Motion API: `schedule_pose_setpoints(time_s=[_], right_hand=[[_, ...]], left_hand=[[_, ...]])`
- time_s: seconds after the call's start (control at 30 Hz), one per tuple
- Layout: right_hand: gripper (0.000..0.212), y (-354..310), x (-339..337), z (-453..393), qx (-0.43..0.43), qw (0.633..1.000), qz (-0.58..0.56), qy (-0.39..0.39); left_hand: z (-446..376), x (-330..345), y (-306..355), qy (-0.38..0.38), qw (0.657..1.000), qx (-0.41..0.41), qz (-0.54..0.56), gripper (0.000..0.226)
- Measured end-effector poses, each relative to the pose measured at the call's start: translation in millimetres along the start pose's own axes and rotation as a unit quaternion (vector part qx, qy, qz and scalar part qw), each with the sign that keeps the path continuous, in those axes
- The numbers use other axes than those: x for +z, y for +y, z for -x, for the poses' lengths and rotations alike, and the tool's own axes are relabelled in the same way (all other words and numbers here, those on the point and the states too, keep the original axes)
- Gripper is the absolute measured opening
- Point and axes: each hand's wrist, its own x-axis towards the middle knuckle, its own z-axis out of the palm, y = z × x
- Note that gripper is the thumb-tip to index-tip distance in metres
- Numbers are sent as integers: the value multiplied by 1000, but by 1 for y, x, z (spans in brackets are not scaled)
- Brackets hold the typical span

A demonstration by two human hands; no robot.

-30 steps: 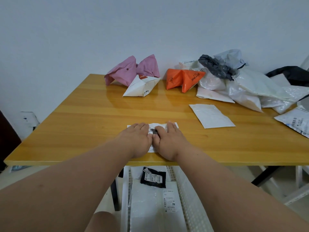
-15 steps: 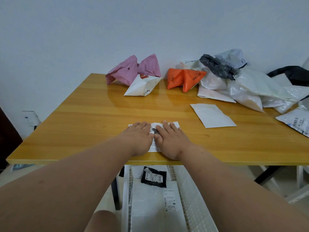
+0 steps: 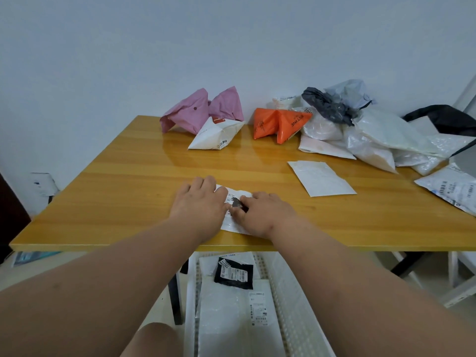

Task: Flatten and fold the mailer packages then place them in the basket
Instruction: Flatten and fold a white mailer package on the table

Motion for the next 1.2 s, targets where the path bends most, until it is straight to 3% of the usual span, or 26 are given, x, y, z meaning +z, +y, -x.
schedule_pose_setpoints(time_s=[0.07, 0.13, 0.2, 0.27, 0.4, 0.6, 0.77, 1.2], right_hand=[[59, -1, -10, 8, 11, 999, 40, 16], [57, 0, -14, 14, 8, 998, 58, 36], [46, 1, -13, 17, -13, 997, 49, 65], [34, 2, -10, 18, -49, 994, 10, 99], [47, -1, -5, 8, -101, 991, -61, 65], [52, -4, 13, -8, -102, 993, -26, 57], [58, -7, 23, -5, -95, 993, -16, 70], [48, -10, 15, -7, -90, 993, -6, 71]], left_hand=[[-2, -5, -2, -1, 1000, 8, -9, 28], [-7, -8, -4, -43, 999, 4, 26, 42], [-12, -7, -6, -81, 993, 4, 87, 53], [-14, -2, -6, -99, 984, 17, 147, 48], [-11, 3, -6, -120, 966, 28, 227, 42], [-11, -1, -2, -161, 978, 29, 131, 44], [-15, 3, -6, -160, 985, 14, 61, 61], [-11, 8, -5, -159, 985, 15, 65, 60]])
